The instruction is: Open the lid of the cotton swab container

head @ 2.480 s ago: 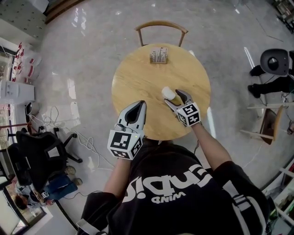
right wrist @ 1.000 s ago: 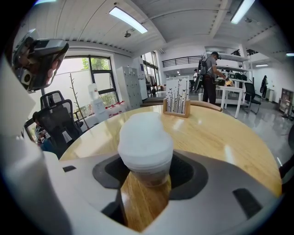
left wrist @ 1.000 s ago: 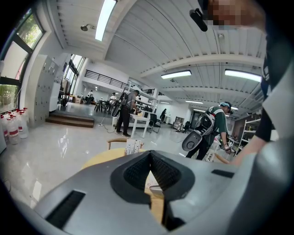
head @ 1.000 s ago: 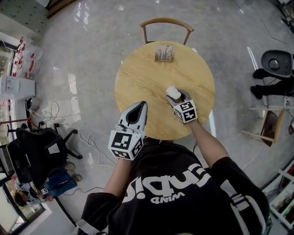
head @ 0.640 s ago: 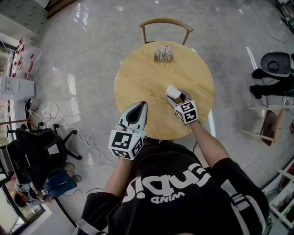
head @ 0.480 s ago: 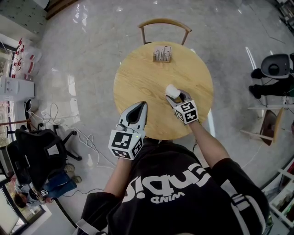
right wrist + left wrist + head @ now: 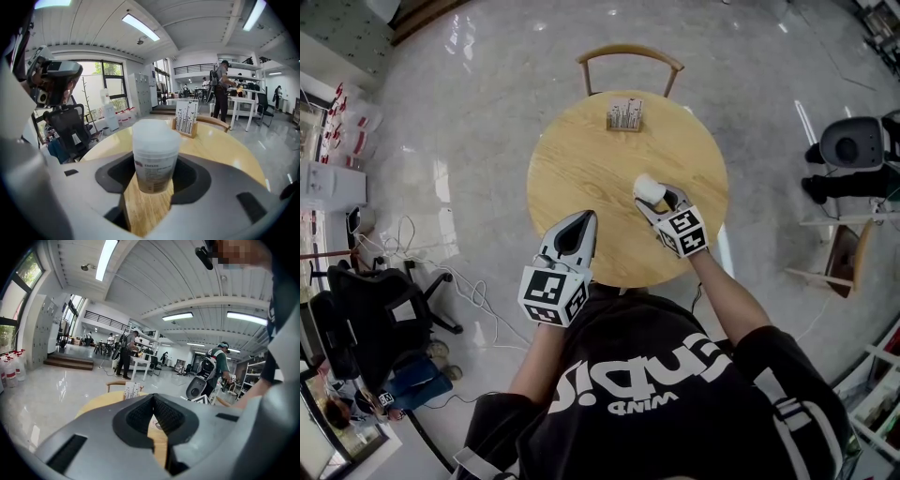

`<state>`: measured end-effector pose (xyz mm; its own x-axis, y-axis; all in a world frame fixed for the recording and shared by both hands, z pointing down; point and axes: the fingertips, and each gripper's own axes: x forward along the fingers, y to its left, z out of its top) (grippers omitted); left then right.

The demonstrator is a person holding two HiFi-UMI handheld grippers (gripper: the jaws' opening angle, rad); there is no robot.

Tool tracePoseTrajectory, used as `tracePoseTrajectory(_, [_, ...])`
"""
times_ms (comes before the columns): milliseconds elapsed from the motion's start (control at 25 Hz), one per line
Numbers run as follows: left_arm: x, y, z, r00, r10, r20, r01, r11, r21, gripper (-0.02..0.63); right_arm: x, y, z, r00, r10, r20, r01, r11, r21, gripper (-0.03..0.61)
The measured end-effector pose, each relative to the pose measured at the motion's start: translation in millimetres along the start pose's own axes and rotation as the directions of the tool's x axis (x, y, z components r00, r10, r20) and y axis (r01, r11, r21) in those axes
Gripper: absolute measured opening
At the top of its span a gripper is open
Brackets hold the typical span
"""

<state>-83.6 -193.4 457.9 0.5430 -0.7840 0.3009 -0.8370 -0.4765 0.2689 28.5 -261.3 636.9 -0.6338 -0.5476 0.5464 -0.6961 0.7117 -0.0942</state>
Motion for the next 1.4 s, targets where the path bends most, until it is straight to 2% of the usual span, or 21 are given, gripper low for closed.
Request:
tracePoseTrajectory(640, [-7,-21,-3,0.999,-0.040,0.007,0.040,0.999,-0.004,0.009,-67,39,64,0.982,0.179,0.053,-0.171,0.977,-0.131,0.216])
tracePoseTrajectory(920, [-14,-31,-2,0.998,-0.063,0.007,0.062,0.997,0.048,0.009,-91,60,71,0.954,0.299,0.027,-0.283,0.925,-0.254,0.216])
tracePoseTrajectory(1160, [-20,-38,6,0.996,-0.087,0.030,0.084,0.994,0.075,0.009,-108,72,83,0.917,0.394,0.067,-0.366,0.895,-0.257,0.216])
tracePoseTrajectory(1400, [-26,-51,8,0.992,-0.122,0.037,0.118,0.989,0.090,0.011,-119,75,87,0.908,0.409,0.091,-0.376,0.891,-0.254,0.216])
